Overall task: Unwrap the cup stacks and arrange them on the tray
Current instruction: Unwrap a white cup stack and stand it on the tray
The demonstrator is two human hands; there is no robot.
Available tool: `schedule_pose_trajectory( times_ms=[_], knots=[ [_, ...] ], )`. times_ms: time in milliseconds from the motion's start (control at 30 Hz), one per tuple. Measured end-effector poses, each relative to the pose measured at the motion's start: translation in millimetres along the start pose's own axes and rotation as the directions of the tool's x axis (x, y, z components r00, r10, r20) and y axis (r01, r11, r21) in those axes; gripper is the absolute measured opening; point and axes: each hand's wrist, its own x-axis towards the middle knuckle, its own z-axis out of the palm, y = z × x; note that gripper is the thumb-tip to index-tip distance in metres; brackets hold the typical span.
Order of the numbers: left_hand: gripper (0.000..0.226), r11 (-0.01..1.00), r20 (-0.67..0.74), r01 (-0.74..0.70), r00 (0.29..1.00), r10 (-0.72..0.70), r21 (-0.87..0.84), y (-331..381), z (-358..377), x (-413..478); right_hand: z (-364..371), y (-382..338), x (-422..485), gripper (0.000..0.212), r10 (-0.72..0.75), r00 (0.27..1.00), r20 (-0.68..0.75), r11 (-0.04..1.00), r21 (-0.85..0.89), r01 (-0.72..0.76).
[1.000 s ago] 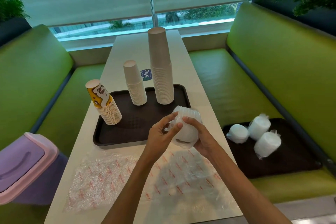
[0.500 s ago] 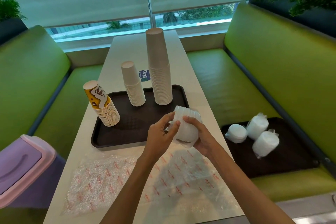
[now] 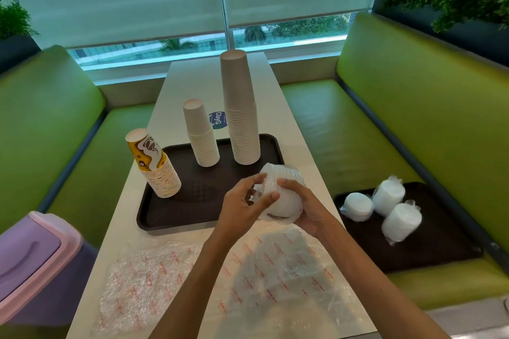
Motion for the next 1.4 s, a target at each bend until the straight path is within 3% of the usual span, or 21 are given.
schedule_pose_trajectory(
  times_ms=[367,567,733,867,1067,1300,1400],
  knots=[
    [0.053,0.998,0.064,0.046,0.997,-0.043,-0.050,7,-10,-1,1,-1,2,0.059,0.024,1.000,-0.012,0.999,0.030,-0.024],
    [0.052,0.997,0.066,0.065,0.996,-0.061,-0.050,7,-10,-2,2,-1,1,0.070,0.039,0.999,-0.032,0.998,0.044,-0.038],
    [0.065,0.997,0.046,0.063,0.997,-0.060,-0.044,7,-10,-2,4,-3,-1,0.050,0.012,1.000,-0.005,0.998,0.064,-0.012],
    [0.050,0.999,0.015,0.036,0.999,-0.035,-0.034,9,-9,-3,4,-1,-1,0.060,-0.006,1.000,-0.005,0.998,0.060,0.006],
    [0.051,0.965,-0.127,-0.099,0.983,0.132,0.242,10,-6,-3,6,3,-1,0.047,-0.047,0.998,-0.036,0.997,0.065,0.049],
    [0.054,0.914,-0.258,-0.003,0.959,0.118,0.405,13,-1,0,7,9,0,0.042,-0.067,0.997,-0.048,0.980,0.184,0.074],
    [0.048,0.912,-0.314,0.039,0.944,0.100,0.409,10,2,5,4,11,1,0.052,-0.086,0.994,-0.063,0.969,0.227,0.098]
  ],
)
